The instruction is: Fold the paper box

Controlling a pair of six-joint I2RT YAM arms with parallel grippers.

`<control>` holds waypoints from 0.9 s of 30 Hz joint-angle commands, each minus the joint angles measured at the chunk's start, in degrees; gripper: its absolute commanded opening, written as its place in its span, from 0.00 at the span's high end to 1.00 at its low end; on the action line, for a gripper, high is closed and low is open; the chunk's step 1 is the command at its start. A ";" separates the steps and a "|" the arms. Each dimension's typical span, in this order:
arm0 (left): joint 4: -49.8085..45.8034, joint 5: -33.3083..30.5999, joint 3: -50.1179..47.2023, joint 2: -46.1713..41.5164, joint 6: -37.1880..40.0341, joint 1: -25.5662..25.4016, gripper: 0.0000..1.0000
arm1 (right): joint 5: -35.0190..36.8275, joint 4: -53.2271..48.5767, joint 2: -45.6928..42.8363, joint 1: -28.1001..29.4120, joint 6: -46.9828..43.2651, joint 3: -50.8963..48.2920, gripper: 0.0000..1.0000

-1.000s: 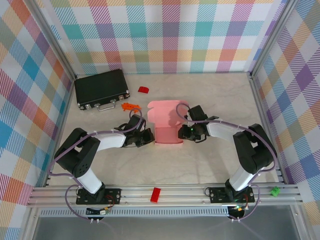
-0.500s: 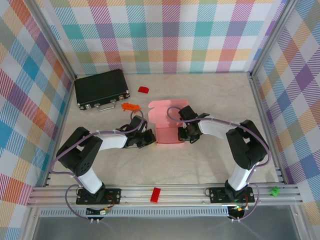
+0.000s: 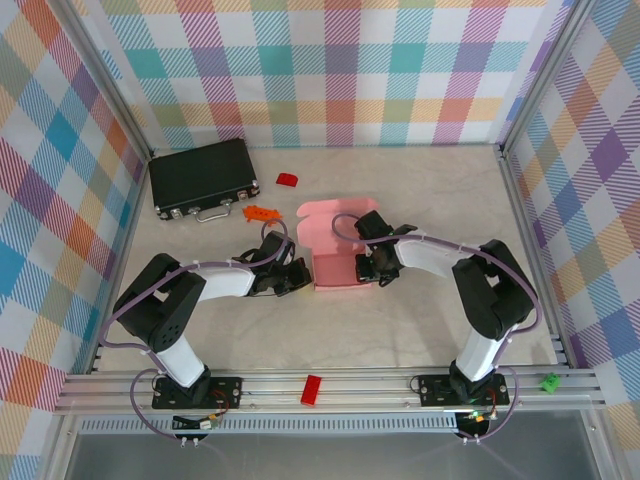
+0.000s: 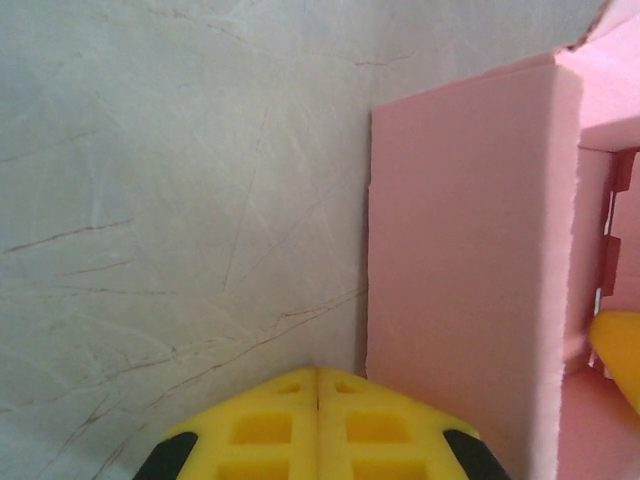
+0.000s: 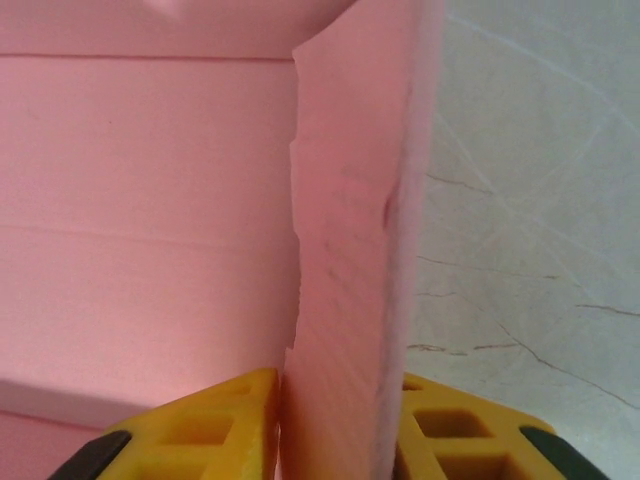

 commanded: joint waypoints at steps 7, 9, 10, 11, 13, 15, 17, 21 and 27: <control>-2.10 -1.29 0.67 2.67 0.51 -1.73 0.96 | 0.25 -1.81 -1.29 0.22 0.14 2.06 0.69; -2.35 -1.60 0.73 2.82 0.60 -1.79 0.96 | 0.21 -1.70 -1.35 0.22 0.29 1.94 0.68; -2.44 -1.78 0.72 2.82 0.57 -1.88 0.97 | 0.20 -1.53 -1.53 0.24 0.38 1.81 0.68; -2.54 -1.90 0.72 2.91 0.63 -1.88 0.97 | 0.34 -1.42 -1.56 0.17 0.47 1.71 0.69; -2.70 -2.22 0.81 3.05 0.78 -1.97 0.97 | 0.90 -1.32 -1.44 0.22 0.70 1.62 0.72; -2.80 -2.41 0.85 3.22 0.92 -2.06 0.97 | 1.41 -1.44 -1.01 0.22 0.80 1.62 0.77; -3.00 -2.76 0.98 3.41 1.04 -2.19 0.98 | 1.65 -1.43 -0.63 0.22 1.06 1.54 0.81; -3.42 -3.18 1.11 3.68 1.28 -2.41 0.98 | 2.54 -1.48 0.17 0.22 1.19 1.18 0.85; -3.61 -3.31 1.43 4.48 1.45 -2.50 0.98 | 3.81 -2.58 2.30 0.26 0.66 1.44 0.87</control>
